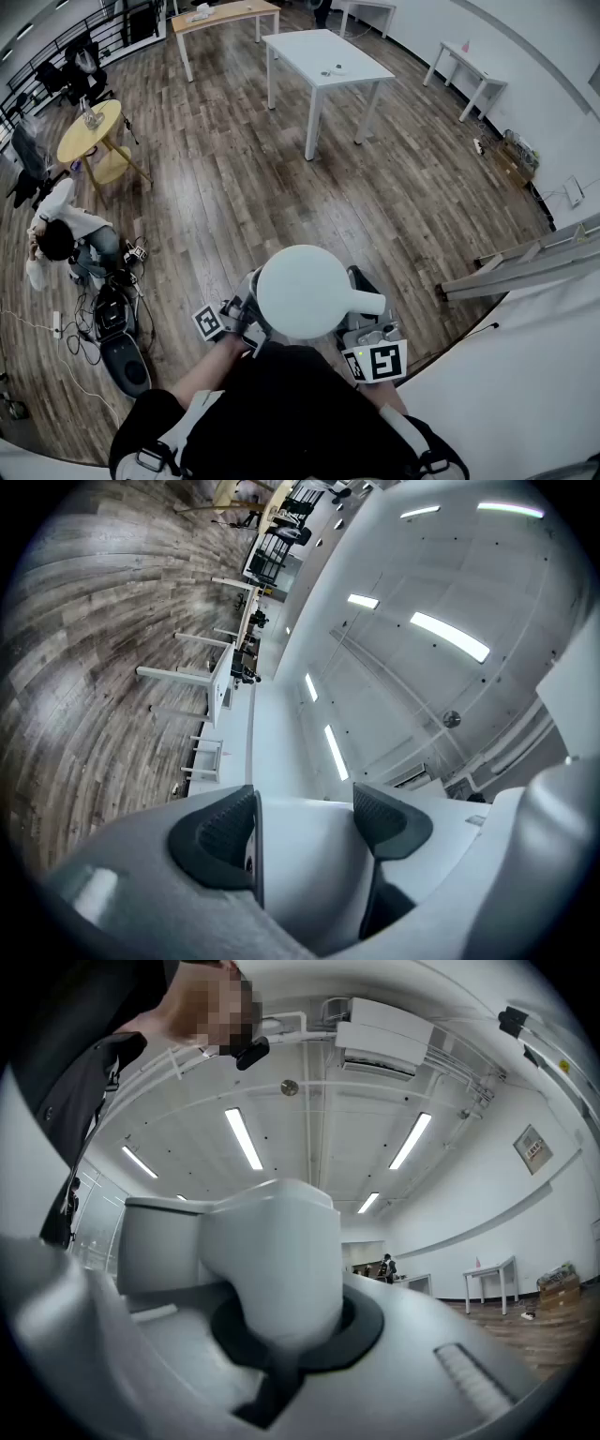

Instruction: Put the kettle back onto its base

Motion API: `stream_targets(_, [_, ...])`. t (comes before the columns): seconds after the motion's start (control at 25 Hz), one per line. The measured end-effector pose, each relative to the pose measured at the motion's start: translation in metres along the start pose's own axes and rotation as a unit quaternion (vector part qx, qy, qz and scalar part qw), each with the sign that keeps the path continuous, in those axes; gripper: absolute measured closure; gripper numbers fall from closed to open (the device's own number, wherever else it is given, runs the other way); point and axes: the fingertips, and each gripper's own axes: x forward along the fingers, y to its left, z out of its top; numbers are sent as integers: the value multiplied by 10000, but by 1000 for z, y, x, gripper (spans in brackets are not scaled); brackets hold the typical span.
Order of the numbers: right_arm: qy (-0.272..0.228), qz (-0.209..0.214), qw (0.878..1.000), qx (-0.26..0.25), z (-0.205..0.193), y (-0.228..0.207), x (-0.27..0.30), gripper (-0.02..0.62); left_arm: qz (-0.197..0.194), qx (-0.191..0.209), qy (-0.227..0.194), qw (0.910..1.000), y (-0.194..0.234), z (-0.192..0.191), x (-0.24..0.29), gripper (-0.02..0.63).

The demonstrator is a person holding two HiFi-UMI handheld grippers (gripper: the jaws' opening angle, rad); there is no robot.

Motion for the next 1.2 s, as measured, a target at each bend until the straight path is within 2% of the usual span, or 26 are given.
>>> stream_targets(0.44, [51,-126,9999,-73,-2,-52,-28,595,19,-93,98,9999,30,-47,27,272])
stream_targets(0.68, [106,-179,9998,69,-9,-69,-37,595,156,-85,122,9998,39,-61,31,272])
stream_targets(0.92, [140,-258,9994,169,-23,-76,-28,594,252,-119,154,9995,51,-51,36,272])
stream_targets(1.2, [123,-434,9990,-65,-30,-93,22,592,95,-275,320,9991,74,-14,82,272])
